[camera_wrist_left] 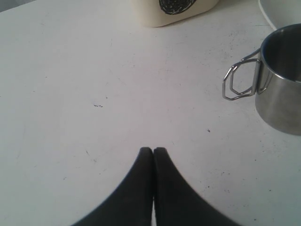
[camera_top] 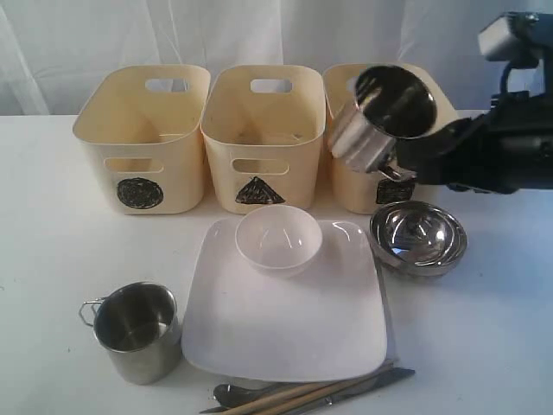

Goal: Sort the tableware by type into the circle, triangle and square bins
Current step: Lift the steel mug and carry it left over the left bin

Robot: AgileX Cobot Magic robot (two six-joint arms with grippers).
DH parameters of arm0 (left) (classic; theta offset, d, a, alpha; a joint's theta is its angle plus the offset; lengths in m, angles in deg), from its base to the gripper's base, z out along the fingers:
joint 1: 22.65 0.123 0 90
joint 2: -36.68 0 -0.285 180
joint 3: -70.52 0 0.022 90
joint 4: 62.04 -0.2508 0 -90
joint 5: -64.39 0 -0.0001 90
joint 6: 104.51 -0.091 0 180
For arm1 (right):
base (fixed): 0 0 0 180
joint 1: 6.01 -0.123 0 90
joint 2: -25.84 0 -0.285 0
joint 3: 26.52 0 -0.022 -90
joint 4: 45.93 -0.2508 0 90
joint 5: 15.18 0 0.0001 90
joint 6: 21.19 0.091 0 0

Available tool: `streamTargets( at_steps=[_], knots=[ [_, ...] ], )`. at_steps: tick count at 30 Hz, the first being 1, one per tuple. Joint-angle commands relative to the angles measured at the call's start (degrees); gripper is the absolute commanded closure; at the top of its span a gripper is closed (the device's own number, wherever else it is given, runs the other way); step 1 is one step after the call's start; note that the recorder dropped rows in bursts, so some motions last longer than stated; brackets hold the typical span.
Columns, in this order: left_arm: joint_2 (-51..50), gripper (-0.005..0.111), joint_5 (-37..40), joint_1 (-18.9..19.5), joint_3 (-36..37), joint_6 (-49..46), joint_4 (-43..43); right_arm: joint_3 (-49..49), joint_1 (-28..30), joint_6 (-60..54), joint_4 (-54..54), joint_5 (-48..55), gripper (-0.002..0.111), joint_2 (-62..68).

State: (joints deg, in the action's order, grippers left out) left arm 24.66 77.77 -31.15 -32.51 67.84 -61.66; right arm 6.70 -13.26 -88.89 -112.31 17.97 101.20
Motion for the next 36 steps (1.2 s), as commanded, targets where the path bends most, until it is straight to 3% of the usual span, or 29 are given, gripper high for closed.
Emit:
streamTargets(
  at_steps=[1, 4, 6, 13, 23, 36],
  knots=[
    [0.3, 0.107, 0.0, -0.3, 0.3, 0.1, 0.1, -4.0, -3.4, -21.5, -20.6, 2.6, 0.108, 8.6],
    [0.3, 0.107, 0.0, -0.3, 0.3, 0.1, 0.1, -10.6, -7.7, -37.1, -33.6, 5.1, 0.108, 19.1],
    [0.3, 0.107, 0.0, -0.3, 0.3, 0.1, 0.1, -16.2, -9.6, -41.1, -33.6, 5.1, 0.108, 25.0],
    [0.3, 0.107, 0.0, -0.3, 0.3, 0.1, 0.1, -33.6, -14.2, -41.5, -33.6, 5.9, 0.108, 39.5],
    [0.3, 0.107, 0.0, -0.3, 0.3, 0.1, 0.1, -49.0, -19.1, -41.5, -33.6, 6.5, 0.108, 50.9],
    [0.3, 0.107, 0.0, -0.3, 0.3, 0.1, 0.1, -52.5, -20.7, -37.9, -33.6, -0.4, 0.107, 54.5]
  ],
)
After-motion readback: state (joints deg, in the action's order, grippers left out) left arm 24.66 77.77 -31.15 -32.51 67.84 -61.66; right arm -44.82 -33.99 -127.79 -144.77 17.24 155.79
